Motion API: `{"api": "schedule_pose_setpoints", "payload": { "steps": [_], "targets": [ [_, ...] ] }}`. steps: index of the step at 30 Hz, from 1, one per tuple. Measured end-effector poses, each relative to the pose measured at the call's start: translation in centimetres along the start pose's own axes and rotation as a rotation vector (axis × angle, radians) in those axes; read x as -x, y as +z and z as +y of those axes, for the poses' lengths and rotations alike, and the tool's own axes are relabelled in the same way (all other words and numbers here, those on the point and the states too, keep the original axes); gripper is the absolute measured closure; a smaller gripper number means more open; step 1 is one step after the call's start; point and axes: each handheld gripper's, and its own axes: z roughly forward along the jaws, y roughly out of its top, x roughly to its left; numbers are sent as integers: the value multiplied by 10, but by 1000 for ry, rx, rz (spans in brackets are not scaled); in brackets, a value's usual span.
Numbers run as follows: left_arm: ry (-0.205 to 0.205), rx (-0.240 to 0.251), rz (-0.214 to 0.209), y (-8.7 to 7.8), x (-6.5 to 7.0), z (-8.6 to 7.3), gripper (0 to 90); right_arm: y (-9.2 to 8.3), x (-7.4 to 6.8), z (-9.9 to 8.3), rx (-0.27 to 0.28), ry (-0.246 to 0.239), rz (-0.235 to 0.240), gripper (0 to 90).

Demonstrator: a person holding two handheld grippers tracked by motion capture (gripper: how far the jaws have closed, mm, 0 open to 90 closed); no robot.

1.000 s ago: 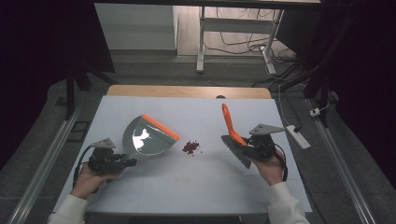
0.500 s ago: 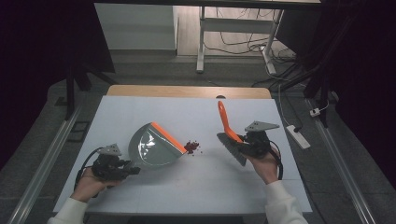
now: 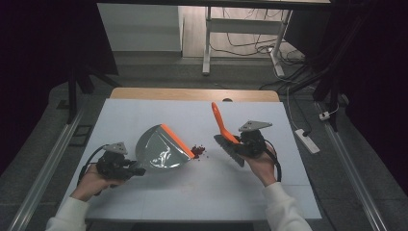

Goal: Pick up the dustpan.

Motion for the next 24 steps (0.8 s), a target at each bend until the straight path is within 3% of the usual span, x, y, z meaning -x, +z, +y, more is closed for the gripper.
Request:
{"api": "schedule_pose_setpoints", "payload": {
  "steps": [10,17,24],
  "targets": [
    [28,-37,-26,4,6,-1,615,20,-3,10,-9,-4,8,700],
    [55,-114,-12,11,11,-5,615,32,-3,10,-30,-5,9,701],
    [61,-134,-42,15,12,-4,615,39,-2,12,-42,-12,3,701]
  ]
}}
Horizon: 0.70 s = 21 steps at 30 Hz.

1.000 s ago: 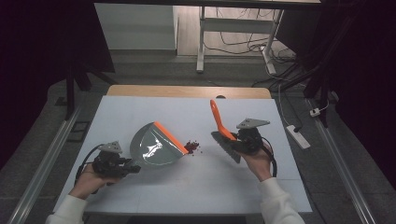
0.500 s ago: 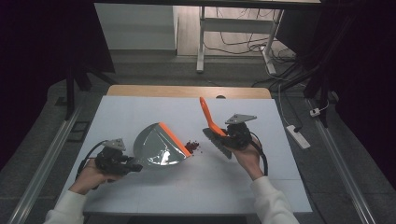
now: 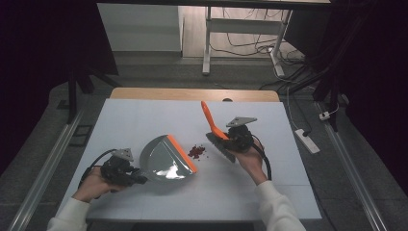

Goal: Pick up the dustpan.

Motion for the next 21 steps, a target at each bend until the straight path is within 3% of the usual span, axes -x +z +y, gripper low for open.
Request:
{"api": "schedule_pose_setpoints", "payload": {
  "steps": [13,21],
  "targets": [
    [-42,-19,-56,10,-5,5,615,19,-3,10,-21,-20,-11,701],
    [-67,-38,-48,14,-8,4,615,25,-6,12,-29,-34,-16,700]
  ]
}}
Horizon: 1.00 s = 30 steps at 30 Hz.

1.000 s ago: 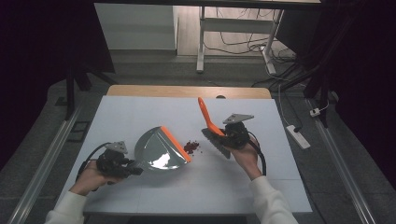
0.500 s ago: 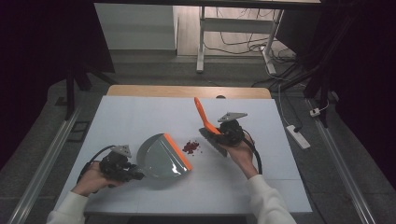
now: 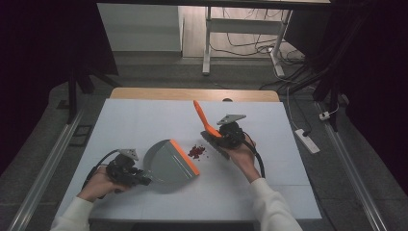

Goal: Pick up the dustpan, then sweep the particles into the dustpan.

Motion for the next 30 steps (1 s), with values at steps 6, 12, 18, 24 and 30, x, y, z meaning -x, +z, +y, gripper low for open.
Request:
{"api": "schedule_pose_setpoints", "payload": {
  "steps": [6,12,18,24,30],
  "targets": [
    [7,-17,-13,3,0,1,615,4,0,2,-7,1,-9,701],
    [1,-19,-23,6,-1,2,615,6,0,2,-16,-3,-12,700],
    [2,-18,-24,6,-1,2,615,8,-2,3,-18,-5,-14,701],
    [0,-17,-31,6,-2,2,615,13,-3,5,-31,-17,-19,701],
    [0,-22,-27,7,-1,3,616,22,-8,4,-58,-19,-9,701]
  ]
}}
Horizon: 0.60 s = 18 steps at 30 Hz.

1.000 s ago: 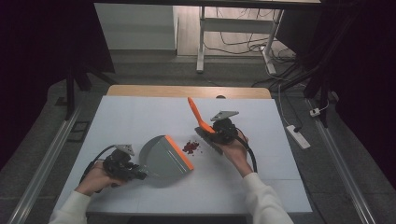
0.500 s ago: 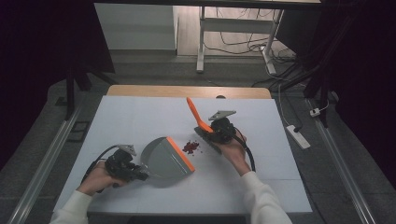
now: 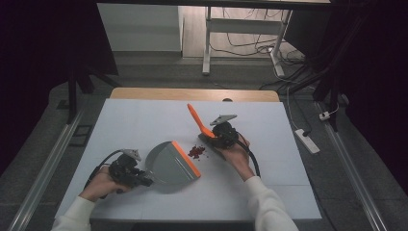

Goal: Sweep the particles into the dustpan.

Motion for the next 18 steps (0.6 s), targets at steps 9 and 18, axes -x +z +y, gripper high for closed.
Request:
{"api": "schedule_pose_setpoints", "payload": {
  "steps": [9,18],
  "targets": [
    [3,-5,-6,1,0,0,616,8,-12,5,-8,-25,9,701],
    [6,-7,-12,2,-1,1,616,10,-25,7,-19,-64,12,701]
  ]
}}
